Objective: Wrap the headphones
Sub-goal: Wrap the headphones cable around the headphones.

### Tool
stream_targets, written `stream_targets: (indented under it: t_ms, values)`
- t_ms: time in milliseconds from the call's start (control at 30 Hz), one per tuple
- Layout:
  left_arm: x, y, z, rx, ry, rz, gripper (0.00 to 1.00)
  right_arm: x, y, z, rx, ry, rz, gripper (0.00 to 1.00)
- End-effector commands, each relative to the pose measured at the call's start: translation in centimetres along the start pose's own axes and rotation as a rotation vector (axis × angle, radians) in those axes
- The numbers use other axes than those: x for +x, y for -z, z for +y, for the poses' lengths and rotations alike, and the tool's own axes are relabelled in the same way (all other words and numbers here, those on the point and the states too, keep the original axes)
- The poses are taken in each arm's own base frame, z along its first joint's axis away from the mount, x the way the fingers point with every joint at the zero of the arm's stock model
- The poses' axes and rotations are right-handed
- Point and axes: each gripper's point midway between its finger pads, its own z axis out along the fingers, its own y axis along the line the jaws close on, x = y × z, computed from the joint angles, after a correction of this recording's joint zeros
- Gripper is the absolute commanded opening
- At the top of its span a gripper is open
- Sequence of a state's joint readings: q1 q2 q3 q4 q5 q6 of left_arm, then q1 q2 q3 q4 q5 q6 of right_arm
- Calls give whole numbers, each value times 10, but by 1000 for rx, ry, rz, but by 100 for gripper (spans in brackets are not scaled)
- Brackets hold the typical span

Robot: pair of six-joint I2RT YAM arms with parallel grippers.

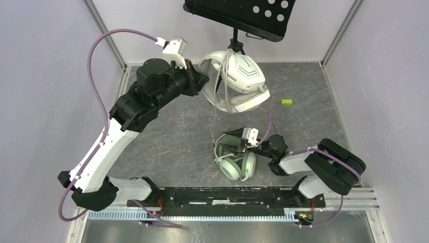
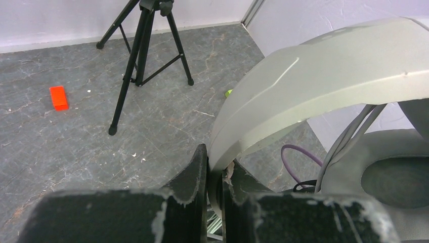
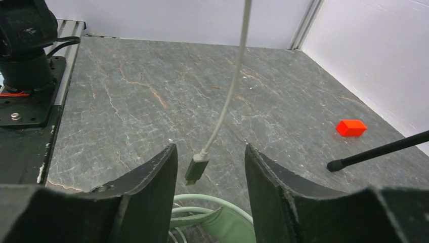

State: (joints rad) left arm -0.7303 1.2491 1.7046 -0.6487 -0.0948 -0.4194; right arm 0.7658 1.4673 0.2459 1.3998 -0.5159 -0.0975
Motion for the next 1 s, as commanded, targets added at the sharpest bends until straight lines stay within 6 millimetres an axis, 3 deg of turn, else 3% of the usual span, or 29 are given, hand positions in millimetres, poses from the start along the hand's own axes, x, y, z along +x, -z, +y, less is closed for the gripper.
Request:
stream_targets:
  t_ms: [0,300,400,467,600,767,967]
  values:
    - [-53,14,-26,91,79,-167,2,-30,-11,-6,21,36,-104,58]
    - [-54,13,-29,107,85,-165,2,-27,-31,-20,91,-86,-115,62]
    - [-55,14,-30,110,85,-169,2,-23,-37,-14,67,-110,-118,59]
    - [-56,15,-30,111,86,-171,2,-19,-39,-7,44,-120,-110,50]
    - [-58,18,-26,89,76,-180,2,-17,-28,-10,104,-129,-116,13]
    - [-69,22,-13,17,51,-207,2,-15,-15,-10,136,-108,-110,0]
    - [-88,34,-12,11,60,-252,2,-18,-5,-17,169,-80,-115,0]
